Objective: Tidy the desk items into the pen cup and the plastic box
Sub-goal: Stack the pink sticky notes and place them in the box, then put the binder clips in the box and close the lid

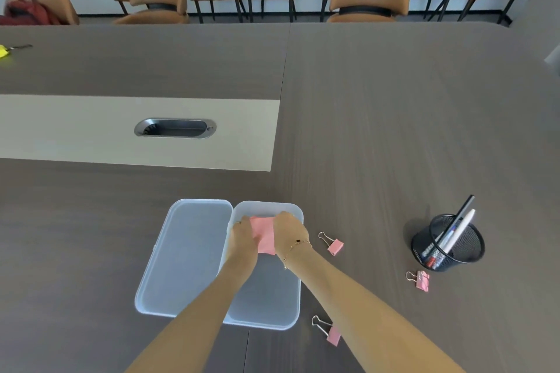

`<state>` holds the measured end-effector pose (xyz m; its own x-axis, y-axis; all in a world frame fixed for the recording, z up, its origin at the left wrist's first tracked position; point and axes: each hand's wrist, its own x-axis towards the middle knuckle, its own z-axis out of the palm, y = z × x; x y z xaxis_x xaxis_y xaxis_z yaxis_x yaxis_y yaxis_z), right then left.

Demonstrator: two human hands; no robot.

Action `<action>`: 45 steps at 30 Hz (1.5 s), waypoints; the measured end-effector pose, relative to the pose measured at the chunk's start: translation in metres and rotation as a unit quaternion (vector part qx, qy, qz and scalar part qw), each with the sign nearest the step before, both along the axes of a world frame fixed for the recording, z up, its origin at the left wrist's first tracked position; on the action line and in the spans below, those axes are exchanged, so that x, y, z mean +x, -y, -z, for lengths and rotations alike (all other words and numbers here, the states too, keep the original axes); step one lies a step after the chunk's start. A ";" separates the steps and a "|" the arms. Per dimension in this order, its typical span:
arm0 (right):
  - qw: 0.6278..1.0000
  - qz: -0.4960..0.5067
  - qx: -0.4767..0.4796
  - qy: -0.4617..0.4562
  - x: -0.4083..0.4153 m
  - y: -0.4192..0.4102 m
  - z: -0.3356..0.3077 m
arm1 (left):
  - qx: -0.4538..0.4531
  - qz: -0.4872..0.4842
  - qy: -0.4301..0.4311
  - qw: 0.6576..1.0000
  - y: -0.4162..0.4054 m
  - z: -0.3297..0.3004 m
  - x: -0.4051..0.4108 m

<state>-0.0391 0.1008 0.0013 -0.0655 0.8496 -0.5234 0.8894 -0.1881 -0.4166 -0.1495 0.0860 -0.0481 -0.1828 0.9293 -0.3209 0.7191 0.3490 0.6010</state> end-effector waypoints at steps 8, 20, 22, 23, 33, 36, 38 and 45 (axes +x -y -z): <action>0.948 0.206 0.241 -0.029 0.131 0.064 0.000 | 0.158 0.069 -0.031 0.985 0.010 -0.068 0.054; 0.969 0.074 0.019 0.235 0.217 0.123 0.029 | -0.138 0.560 -0.207 0.790 0.080 -0.028 0.124; 0.967 0.069 0.014 0.243 0.225 0.126 0.033 | -0.125 0.560 -0.190 0.797 0.091 -0.023 0.121; 0.967 0.063 0.016 0.246 0.229 0.127 0.035 | -0.115 0.559 -0.181 0.801 0.094 -0.023 0.121; 0.984 -0.008 0.116 0.135 0.229 0.107 0.045 | -0.080 0.468 -0.114 0.873 0.090 -0.020 0.136; 0.993 -0.016 0.109 0.041 0.215 0.095 0.039 | -0.026 0.411 -0.111 0.904 0.075 -0.027 0.142; 0.997 -0.013 0.076 -0.023 0.206 0.085 0.035 | 0.012 0.349 -0.085 0.933 0.062 -0.035 0.147; 0.990 0.029 0.081 -0.108 0.154 0.046 0.043 | 0.085 0.016 0.072 0.994 0.022 -0.073 0.138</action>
